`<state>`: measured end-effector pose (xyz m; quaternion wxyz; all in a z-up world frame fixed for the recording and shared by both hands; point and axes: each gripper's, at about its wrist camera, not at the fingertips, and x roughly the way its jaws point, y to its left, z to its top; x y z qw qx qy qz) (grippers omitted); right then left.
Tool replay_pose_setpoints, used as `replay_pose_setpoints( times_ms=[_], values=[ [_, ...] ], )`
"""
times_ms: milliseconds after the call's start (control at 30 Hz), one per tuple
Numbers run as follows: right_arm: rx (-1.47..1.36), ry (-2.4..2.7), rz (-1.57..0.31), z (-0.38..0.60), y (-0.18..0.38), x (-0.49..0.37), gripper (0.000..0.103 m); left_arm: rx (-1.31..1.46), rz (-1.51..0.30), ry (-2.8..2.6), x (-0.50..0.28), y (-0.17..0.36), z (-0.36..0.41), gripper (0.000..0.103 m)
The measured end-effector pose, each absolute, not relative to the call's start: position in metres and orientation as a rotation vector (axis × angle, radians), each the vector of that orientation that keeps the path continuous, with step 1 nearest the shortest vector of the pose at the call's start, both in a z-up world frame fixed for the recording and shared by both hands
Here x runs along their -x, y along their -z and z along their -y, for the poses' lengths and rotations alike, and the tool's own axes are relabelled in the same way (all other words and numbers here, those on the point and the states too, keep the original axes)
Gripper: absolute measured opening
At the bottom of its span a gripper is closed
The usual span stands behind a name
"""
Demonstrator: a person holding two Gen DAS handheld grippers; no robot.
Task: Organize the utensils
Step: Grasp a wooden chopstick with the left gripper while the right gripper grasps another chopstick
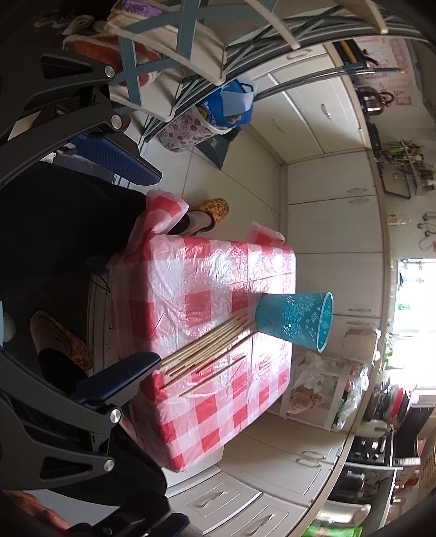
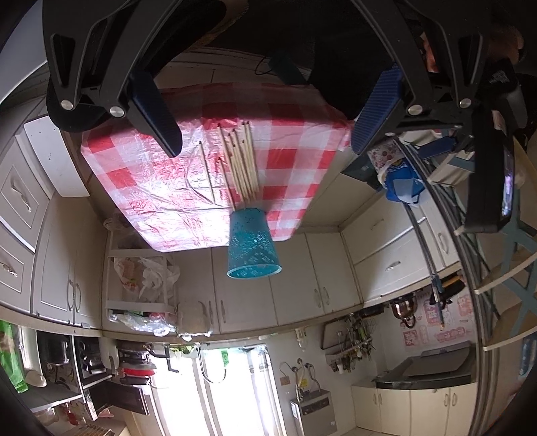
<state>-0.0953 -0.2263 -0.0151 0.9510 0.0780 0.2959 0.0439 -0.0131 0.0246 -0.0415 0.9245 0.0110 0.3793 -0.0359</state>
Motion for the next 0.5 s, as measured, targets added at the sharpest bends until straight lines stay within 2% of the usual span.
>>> replay_pose_setpoints(
  times_ms=[333, 400, 467, 500],
  values=[
    [-0.121, -0.023, -0.713, 0.269, 0.064, 0.004, 0.096, 0.031, -0.813, 0.09, -0.061, 0.073, -0.012, 0.095],
    [-0.109, -0.029, -0.738, 0.275, 0.076, -0.021, 0.093, 0.027, -0.83, 0.102, -0.079, 0.08, -0.002, 0.095],
    [-0.093, -0.044, -0.767, 0.277, 0.088, -0.043, 0.079, 0.014, -0.841, 0.095, -0.097, 0.09, 0.009, 0.095],
    [-0.082, -0.05, -0.789, 0.278, 0.096, -0.056, 0.076, 0.008, -0.849, 0.091, -0.106, 0.095, 0.014, 0.095]
  ],
)
